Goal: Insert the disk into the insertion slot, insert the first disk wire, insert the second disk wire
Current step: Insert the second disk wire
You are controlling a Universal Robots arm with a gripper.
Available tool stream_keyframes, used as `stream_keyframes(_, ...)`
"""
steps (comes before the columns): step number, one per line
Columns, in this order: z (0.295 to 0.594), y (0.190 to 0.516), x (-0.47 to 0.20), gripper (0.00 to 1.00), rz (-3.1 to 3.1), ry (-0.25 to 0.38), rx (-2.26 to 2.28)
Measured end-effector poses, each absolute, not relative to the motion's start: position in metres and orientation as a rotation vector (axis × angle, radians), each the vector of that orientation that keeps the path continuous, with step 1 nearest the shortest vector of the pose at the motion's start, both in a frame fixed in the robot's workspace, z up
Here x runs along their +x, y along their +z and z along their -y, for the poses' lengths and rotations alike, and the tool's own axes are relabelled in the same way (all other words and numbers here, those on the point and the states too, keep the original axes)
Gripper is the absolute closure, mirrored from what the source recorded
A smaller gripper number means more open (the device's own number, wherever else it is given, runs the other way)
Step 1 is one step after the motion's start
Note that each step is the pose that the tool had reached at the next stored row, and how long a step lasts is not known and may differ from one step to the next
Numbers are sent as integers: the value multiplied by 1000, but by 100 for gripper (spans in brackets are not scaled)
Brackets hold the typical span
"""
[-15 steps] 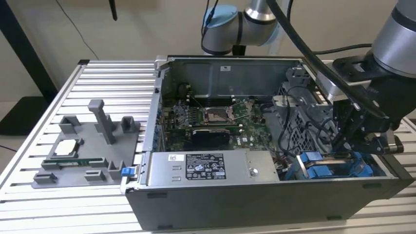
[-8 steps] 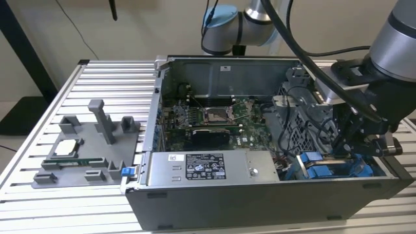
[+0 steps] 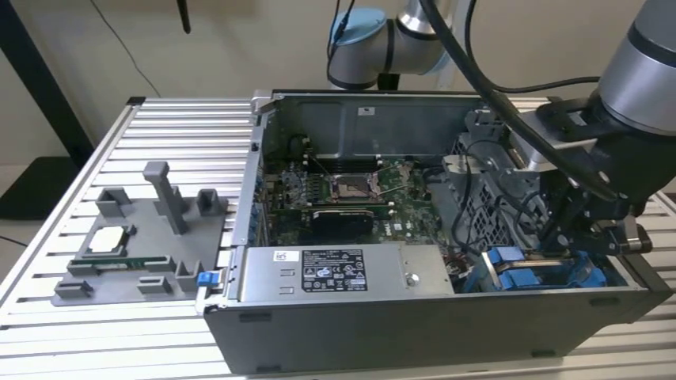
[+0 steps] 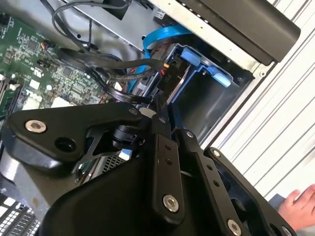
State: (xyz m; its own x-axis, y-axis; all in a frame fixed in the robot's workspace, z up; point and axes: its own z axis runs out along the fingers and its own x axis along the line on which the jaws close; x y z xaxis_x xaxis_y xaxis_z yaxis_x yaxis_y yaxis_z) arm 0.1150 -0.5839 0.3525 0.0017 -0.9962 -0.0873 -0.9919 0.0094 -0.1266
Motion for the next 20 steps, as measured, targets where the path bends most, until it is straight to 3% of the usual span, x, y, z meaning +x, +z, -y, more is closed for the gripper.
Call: stream_keyframes(20,579,344,116,100,-2112,-54,-2104)
